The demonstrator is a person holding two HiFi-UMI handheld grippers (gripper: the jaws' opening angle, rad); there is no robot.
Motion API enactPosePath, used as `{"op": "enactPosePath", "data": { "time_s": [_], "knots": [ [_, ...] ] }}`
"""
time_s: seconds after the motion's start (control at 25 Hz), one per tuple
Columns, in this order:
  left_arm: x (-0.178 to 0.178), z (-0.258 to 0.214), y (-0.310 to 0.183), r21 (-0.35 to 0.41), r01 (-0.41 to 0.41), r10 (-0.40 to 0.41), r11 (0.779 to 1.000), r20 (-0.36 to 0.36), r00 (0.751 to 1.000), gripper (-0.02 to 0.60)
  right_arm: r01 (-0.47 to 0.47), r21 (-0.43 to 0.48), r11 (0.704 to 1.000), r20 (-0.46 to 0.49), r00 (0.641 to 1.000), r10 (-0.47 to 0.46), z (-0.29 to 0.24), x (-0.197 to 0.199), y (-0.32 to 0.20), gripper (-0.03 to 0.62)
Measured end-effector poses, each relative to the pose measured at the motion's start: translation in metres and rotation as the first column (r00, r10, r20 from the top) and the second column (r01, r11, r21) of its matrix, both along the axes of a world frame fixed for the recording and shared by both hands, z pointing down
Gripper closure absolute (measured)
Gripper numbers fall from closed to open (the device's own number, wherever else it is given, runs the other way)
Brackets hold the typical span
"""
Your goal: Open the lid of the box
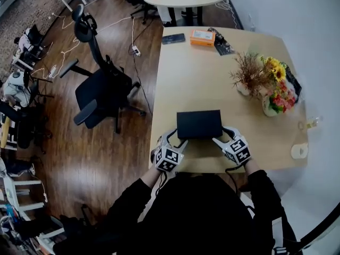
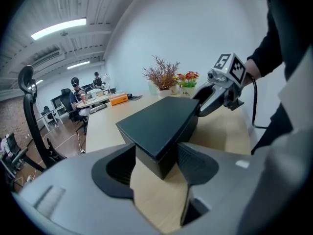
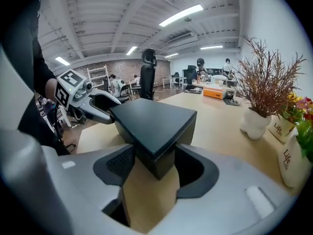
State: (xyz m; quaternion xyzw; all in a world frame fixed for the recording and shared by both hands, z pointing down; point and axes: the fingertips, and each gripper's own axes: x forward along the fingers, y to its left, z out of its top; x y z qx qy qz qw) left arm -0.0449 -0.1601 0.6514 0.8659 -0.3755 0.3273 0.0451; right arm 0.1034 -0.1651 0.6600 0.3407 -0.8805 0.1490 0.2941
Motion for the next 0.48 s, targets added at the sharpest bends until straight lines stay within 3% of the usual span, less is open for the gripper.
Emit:
{"op": "enactPosePath", "data": {
  "time_s": [0.24, 0.48],
  "knots": [
    [0.0, 0.003, 0.013, -0.142, 0.077, -0.096, 0.987, -0.134, 0.986, 0.336, 0.001, -0.054, 0.999, 0.008, 1.0, -0.001, 0.009, 0.0, 0.014, 0.342],
    [0.007, -0.008, 0.014, 0.013, 0.047, -0.045, 0.999, -0.101, 0.994, 0.347, 0.0, -0.08, 0.997, 0.008, 1.0, 0.001, 0.008, 0.003, 0.016, 0.35]
  ]
}}
